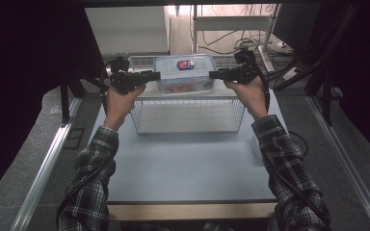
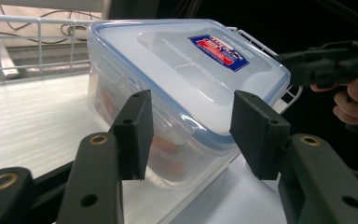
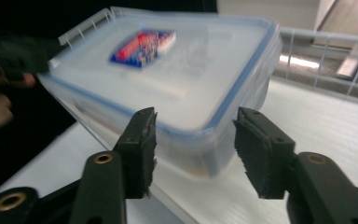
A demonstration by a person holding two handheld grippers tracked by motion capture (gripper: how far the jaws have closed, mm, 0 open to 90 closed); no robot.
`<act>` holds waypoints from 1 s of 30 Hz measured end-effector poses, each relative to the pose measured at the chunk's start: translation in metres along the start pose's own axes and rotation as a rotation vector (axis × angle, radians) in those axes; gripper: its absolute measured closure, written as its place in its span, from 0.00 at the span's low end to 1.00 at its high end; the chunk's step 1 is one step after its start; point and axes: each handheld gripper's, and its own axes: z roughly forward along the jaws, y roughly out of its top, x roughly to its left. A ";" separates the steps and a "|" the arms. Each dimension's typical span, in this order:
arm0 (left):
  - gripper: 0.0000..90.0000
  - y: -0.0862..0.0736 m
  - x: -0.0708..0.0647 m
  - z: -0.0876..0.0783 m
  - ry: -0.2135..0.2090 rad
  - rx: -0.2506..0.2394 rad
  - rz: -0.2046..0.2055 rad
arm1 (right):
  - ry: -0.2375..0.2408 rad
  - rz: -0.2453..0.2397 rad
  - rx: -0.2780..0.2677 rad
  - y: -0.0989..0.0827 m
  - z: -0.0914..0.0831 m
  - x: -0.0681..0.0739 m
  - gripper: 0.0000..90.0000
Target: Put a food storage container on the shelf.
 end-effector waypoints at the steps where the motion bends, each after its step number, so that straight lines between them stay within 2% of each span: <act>1: 0.54 0.000 0.000 0.000 0.000 0.000 0.000 | -0.010 -0.007 0.008 -0.001 0.002 0.001 0.51; 3: 0.54 0.001 0.000 0.000 0.009 0.003 0.007 | -0.016 -0.009 -0.002 -0.003 0.002 0.002 0.52; 6: 0.55 0.001 0.002 0.000 0.005 -0.002 0.004 | -0.007 -0.006 -0.002 -0.004 -0.001 0.001 0.62; 7: 0.55 0.001 0.002 0.000 0.005 -0.002 0.004 | -0.007 -0.006 -0.002 -0.004 -0.001 0.001 0.62; 8: 0.55 0.001 0.002 0.000 0.004 -0.002 0.006 | 0.027 0.011 -0.027 -0.003 -0.006 0.000 0.62; 11: 0.56 0.001 0.003 0.000 0.003 0.002 0.006 | -0.013 -0.036 -0.075 0.002 -0.009 0.003 0.73; 14: 0.56 0.001 0.003 -0.001 0.000 0.003 -0.002 | -0.041 -0.095 -0.082 0.006 -0.005 0.006 0.83; 15: 0.56 0.001 0.003 -0.001 -0.002 0.001 -0.006 | -0.043 -0.110 -0.081 0.007 -0.003 0.006 0.88; 17: 0.56 0.001 0.004 -0.001 -0.002 0.000 0.001 | -0.002 -0.106 -0.062 0.008 -0.001 0.006 0.93; 19: 0.56 0.001 0.004 -0.001 -0.004 0.002 0.004 | 0.002 -0.118 -0.056 0.007 0.001 0.009 0.99; 23: 0.56 0.001 0.003 -0.001 0.000 0.001 0.009 | 0.014 -0.098 -0.038 0.008 0.001 0.010 1.00; 30: 0.56 0.001 0.004 -0.001 -0.006 0.000 0.007 | 0.023 -0.112 -0.025 0.005 -0.005 0.014 1.00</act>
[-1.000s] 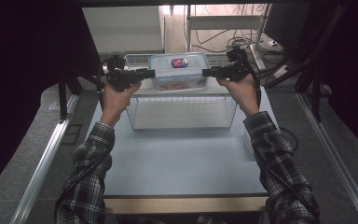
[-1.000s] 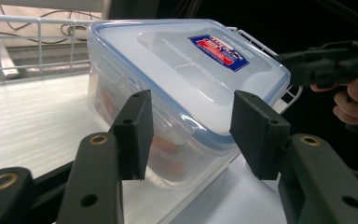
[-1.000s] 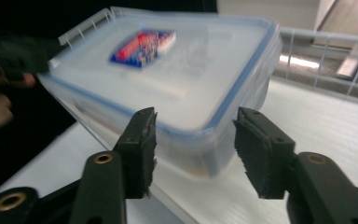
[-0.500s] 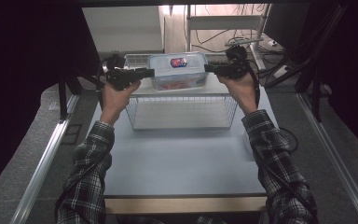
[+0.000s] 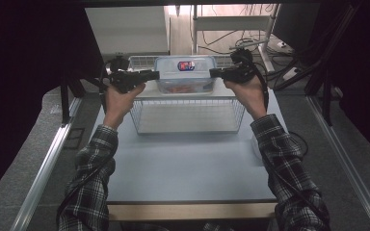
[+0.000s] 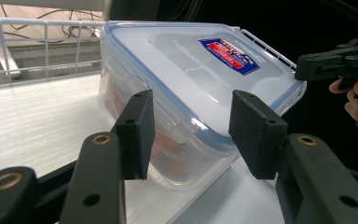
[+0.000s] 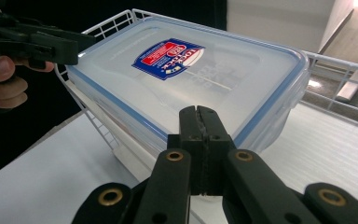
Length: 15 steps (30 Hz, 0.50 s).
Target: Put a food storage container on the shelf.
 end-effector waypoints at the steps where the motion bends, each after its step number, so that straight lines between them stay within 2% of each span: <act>1: 0.56 0.000 -0.001 0.000 0.004 -0.001 0.002 | -0.003 -0.001 0.000 0.000 0.000 0.000 0.99; 2: 0.56 0.000 -0.001 0.000 0.004 -0.001 0.002 | -0.003 -0.001 0.000 0.000 0.000 0.000 0.99; 3: 0.55 0.002 -0.004 -0.001 0.029 0.005 0.028 | -0.015 -0.007 -0.002 0.000 -0.001 0.000 0.93; 4: 0.53 0.003 -0.006 -0.002 0.033 0.007 0.033 | -0.022 -0.011 -0.009 0.000 -0.002 0.000 0.90; 7: 0.46 0.004 -0.013 -0.009 0.004 -0.011 0.056 | 0.002 -0.001 -0.034 -0.002 -0.007 0.002 0.77; 8: 0.43 0.004 -0.013 -0.009 0.004 -0.011 0.056 | 0.002 -0.001 -0.034 -0.002 -0.007 0.002 0.77; 9: 0.40 0.003 -0.016 -0.011 -0.001 -0.012 0.071 | 0.004 -0.017 -0.039 -0.004 -0.010 0.004 0.68; 10: 0.37 0.002 -0.019 -0.012 -0.008 -0.002 0.087 | 0.010 -0.019 -0.044 -0.006 -0.011 0.005 0.65; 12: 0.32 -0.008 -0.031 -0.016 0.022 0.021 0.154 | 0.025 -0.025 -0.056 -0.010 -0.015 0.008 0.59; 15: 0.26 -0.020 -0.040 -0.019 0.044 0.037 0.203 | 0.032 -0.035 -0.067 -0.018 -0.020 0.013 0.50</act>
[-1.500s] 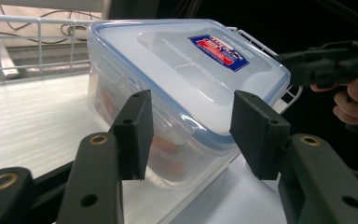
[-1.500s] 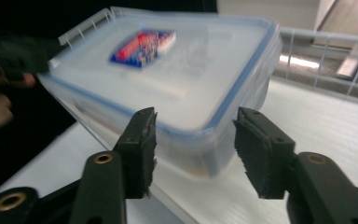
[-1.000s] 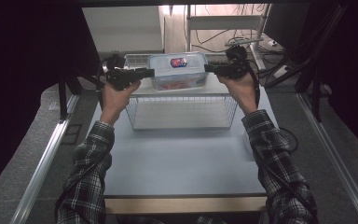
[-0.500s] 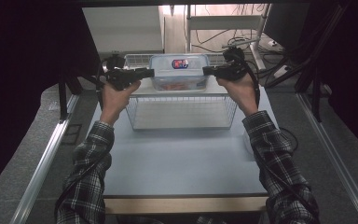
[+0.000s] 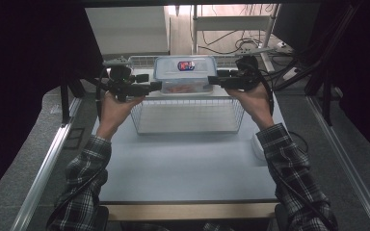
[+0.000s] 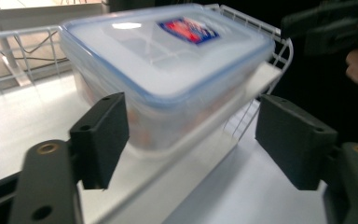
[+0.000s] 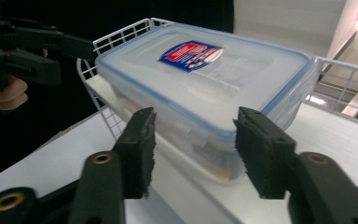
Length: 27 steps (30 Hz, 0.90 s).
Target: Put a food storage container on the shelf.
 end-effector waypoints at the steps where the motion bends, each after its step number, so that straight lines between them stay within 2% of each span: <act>1: 0.24 0.000 0.000 0.000 0.000 0.000 0.000 | 0.000 0.000 0.000 0.000 0.000 0.000 0.50; 2: 0.23 -0.007 -0.006 -0.002 -0.003 0.004 0.016 | 0.005 -0.002 -0.006 -0.006 -0.004 0.003 0.44; 4: 0.19 -0.010 -0.009 -0.003 -0.006 0.007 0.021 | 0.007 0.001 -0.009 -0.013 -0.007 0.006 0.40; 6: 0.15 -0.020 -0.018 -0.005 -0.005 0.020 0.038 | 0.002 -0.009 -0.008 -0.020 -0.010 0.009 0.34; 11: 0.09 -0.036 -0.028 -0.009 0.007 0.045 0.061 | 0.003 -0.017 -0.014 -0.040 -0.015 0.016 0.25; 14: 0.08 -0.054 -0.034 -0.011 0.011 0.061 0.070 | 0.001 -0.034 -0.008 -0.052 -0.015 0.019 0.19; 17: 0.06 -0.063 -0.037 -0.011 0.025 0.076 0.081 | 0.007 -0.039 -0.002 -0.062 -0.015 0.022 0.16; 18: 0.06 -0.071 -0.039 -0.011 0.036 0.081 0.085 | 0.008 -0.041 0.000 -0.066 -0.015 0.023 0.15; 20: 0.05 -0.075 -0.040 -0.012 0.034 0.078 0.085 | 0.010 -0.046 0.005 -0.073 -0.014 0.025 0.12; 23: 0.05 -0.089 -0.044 -0.013 0.037 0.076 0.093 | 0.011 -0.059 0.021 -0.083 -0.014 0.028 0.09; 27: 0.05 -0.104 -0.049 -0.015 0.022 0.065 0.086 | 0.019 -0.069 0.033 -0.098 -0.014 0.032 0.06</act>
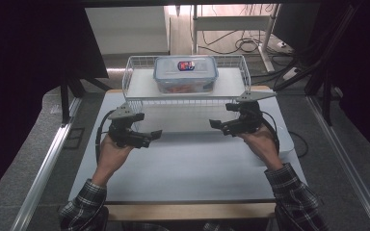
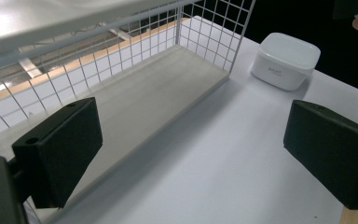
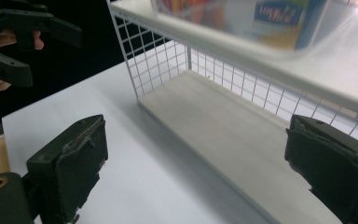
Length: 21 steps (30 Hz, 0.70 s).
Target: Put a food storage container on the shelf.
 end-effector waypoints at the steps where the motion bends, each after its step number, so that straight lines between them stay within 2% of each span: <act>1: 0.05 -0.003 -0.002 0.000 -0.001 0.000 0.004 | -0.001 -0.004 0.000 -0.004 0.000 0.001 0.06; 7: 0.04 -0.021 -0.011 0.000 0.012 -0.001 0.027 | -0.003 -0.014 0.016 -0.022 -0.001 0.005 0.03; 14: 0.04 -0.040 -0.022 0.000 0.009 0.014 0.046 | -0.001 -0.004 0.025 -0.042 -0.007 0.011 0.02; 21: 0.03 -0.059 -0.025 0.001 0.007 0.025 0.030 | -0.006 0.003 0.047 -0.062 -0.012 0.016 0.03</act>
